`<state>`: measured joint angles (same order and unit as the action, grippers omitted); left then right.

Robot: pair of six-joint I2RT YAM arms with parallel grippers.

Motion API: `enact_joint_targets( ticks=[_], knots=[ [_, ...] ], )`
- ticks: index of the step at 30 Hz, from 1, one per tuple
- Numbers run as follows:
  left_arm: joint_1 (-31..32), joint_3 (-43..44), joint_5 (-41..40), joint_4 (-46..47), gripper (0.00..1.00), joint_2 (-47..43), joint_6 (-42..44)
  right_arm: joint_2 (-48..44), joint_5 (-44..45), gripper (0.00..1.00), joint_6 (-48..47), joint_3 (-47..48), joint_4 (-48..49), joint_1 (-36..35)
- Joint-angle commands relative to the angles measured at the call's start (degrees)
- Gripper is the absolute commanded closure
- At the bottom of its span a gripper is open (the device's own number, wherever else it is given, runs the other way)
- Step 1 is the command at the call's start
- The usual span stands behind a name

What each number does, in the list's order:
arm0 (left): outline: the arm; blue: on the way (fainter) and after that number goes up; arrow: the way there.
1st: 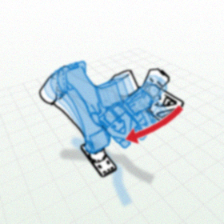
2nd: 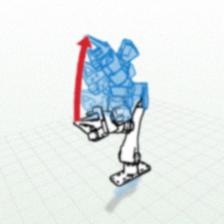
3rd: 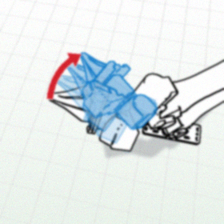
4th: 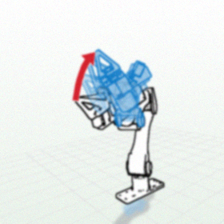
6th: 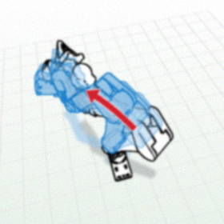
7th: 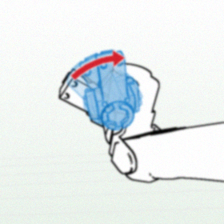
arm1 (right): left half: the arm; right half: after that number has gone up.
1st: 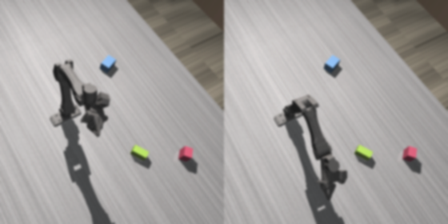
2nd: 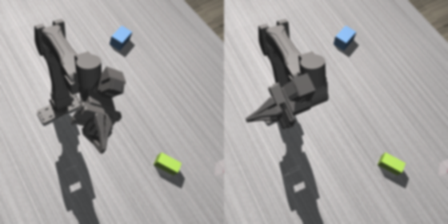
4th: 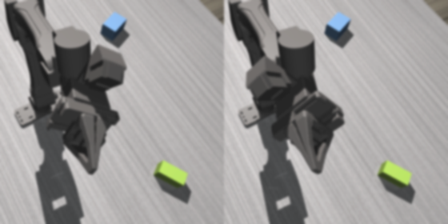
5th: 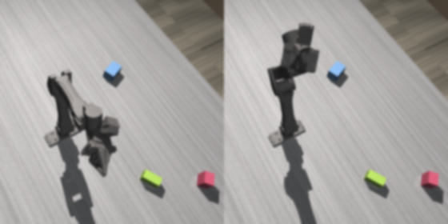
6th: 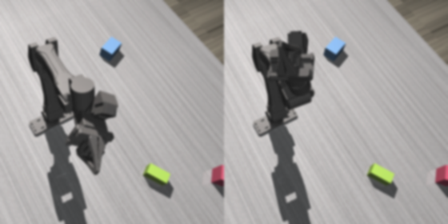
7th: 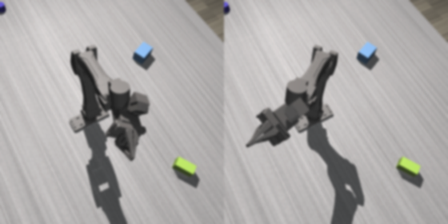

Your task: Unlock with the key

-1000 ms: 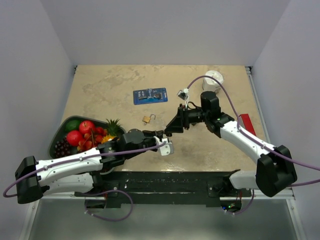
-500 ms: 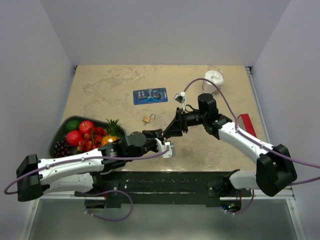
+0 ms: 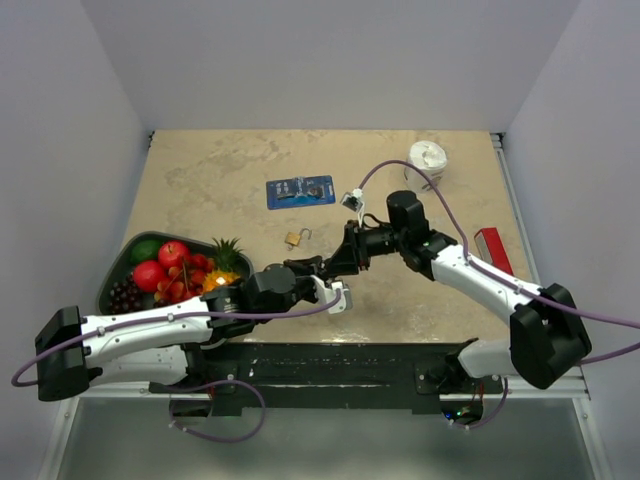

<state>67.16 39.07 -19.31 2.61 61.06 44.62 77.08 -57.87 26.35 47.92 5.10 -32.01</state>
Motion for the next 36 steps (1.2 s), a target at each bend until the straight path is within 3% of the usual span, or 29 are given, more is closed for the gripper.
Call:
enact_joint_targets(
  ticks=[1, 3, 4, 6, 7, 11, 18, 24, 25, 27, 31, 36],
  knots=[
    [0.2, -0.8, -0.3, 3.5, 1.0, -1.6, -0.3, -2.9, 6.2, 1.0, -1.4, -0.1, 0.4, -0.4],
    [0.1, -0.8, -0.8, 4.2, 0.98, -2.0, -2.5, -3.5, 8.9, 1.0, -2.7, -0.4, -0.2, -0.4],
    [0.0, -0.6, -1.6, 4.6, 0.84, -2.3, -4.6, -3.7, 9.8, 1.0, -3.1, -0.5, -0.5, -0.4],
    [-0.4, 0.2, -1.9, 3.8, 0.65, -2.4, -7.3, -4.6, 12.6, 1.0, -4.0, -1.1, -0.4, -0.4],
    [-0.8, 1.3, -1.2, 2.2, 0.47, -2.4, -10.5, -4.9, 13.6, 1.0, -4.3, -1.4, 0.3, -0.4],
    [-4.4, 3.7, 4.6, -5.1, 0.25, -3.0, -18.5, -6.1, 17.9, 1.0, -4.8, -3.3, 2.5, -0.4],
    [-15.0, 2.8, 20.3, -11.3, 0.12, -8.1, -32.9, -6.9, 22.3, 1.0, -7.4, -4.1, 3.8, -0.5],
    [-27.3, 3.8, 34.6, -9.5, 0.14, -6.0, -48.3, -8.3, 29.3, 1.0, -11.8, -2.4, 1.1, -3.4],
    [-28.6, 4.4, 36.8, -7.6, 0.15, -5.7, -53.9, -9.0, 30.4, 1.0, -12.2, -2.5, 1.1, -3.8],
    [-30.9, 4.7, 37.9, -5.0, 0.16, -5.5, -59.7, -9.7, 33.3, 1.0, -12.7, -3.4, 1.8, -5.1],
    [-32.9, 3.7, 34.9, 5.1, 0.16, -5.2, -79.7, -12.3, 37.0, 1.0, -12.3, -5.9, 6.7, -7.2],
    [-34.3, -0.2, 35.8, 14.8, 0.2, -1.7, -92.5, -15.5, 41.6, 1.0, -11.9, -7.7, 9.9, -11.2]
  ],
)
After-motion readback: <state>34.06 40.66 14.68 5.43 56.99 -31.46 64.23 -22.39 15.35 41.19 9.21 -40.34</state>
